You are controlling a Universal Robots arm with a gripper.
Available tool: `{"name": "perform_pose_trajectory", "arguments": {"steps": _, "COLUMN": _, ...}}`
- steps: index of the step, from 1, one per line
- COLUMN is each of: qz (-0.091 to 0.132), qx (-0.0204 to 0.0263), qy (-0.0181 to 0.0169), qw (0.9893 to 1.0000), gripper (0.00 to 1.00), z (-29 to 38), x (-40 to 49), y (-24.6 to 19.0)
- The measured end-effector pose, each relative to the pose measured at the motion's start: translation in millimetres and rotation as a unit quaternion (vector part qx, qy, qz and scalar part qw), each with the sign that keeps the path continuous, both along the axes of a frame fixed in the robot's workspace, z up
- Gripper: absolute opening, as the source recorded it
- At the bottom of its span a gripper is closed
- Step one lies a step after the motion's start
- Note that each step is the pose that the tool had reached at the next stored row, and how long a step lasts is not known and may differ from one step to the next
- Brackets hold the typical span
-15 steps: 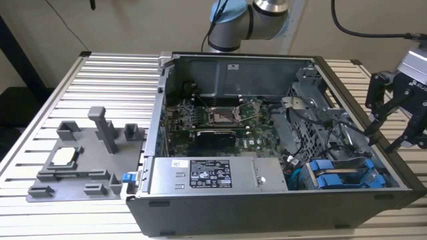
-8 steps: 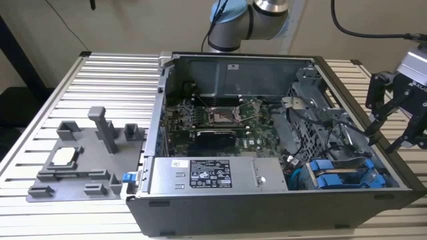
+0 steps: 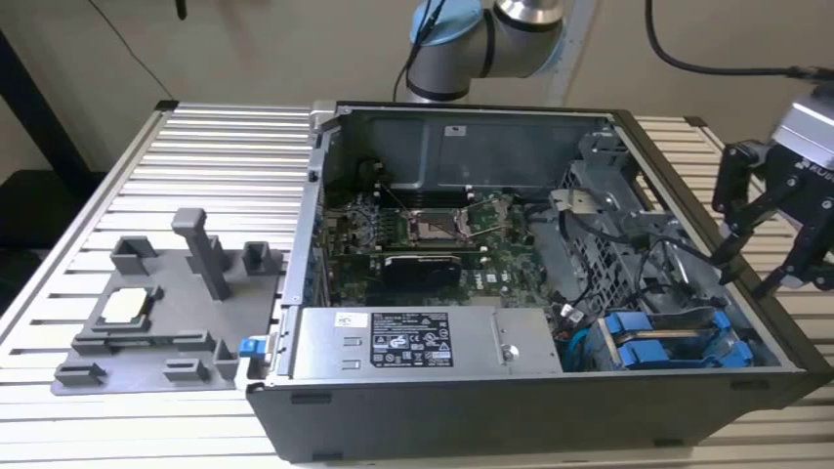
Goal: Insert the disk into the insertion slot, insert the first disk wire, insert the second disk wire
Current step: 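Insert the first disk wire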
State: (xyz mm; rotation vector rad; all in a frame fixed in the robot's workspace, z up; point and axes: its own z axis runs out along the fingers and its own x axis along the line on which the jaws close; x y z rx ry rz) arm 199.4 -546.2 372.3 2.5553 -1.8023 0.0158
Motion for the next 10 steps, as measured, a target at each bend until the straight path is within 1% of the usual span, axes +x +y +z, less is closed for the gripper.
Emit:
{"name": "perform_pose_trajectory", "arguments": {"steps": 2, "qz": -0.003, "qx": 0.0001, "qy": -0.0001, "qw": 1.0, "gripper": 0.47, "z": -0.9, "x": 0.1, "y": 0.8}}
{"name": "perform_pose_trajectory", "arguments": {"steps": 6, "qz": -0.016, "qx": 0.0, "qy": -0.0001, "qw": 0.9999, "gripper": 0.47, "z": -2.0, "x": 0.2, "y": 2.0}}
{"name": "perform_pose_trajectory", "arguments": {"steps": 9, "qz": -0.018, "qx": 0.0, "qy": -0.0001, "qw": 0.9998, "gripper": 0.47, "z": -2.3, "x": 0.5, "y": 3.7}}
{"name": "perform_pose_trajectory", "arguments": {"steps": 10, "qz": -0.018, "qx": 0.0, "qy": -0.0001, "qw": 0.9998, "gripper": 0.45, "z": -2.4, "x": 0.7, "y": 4.1}}
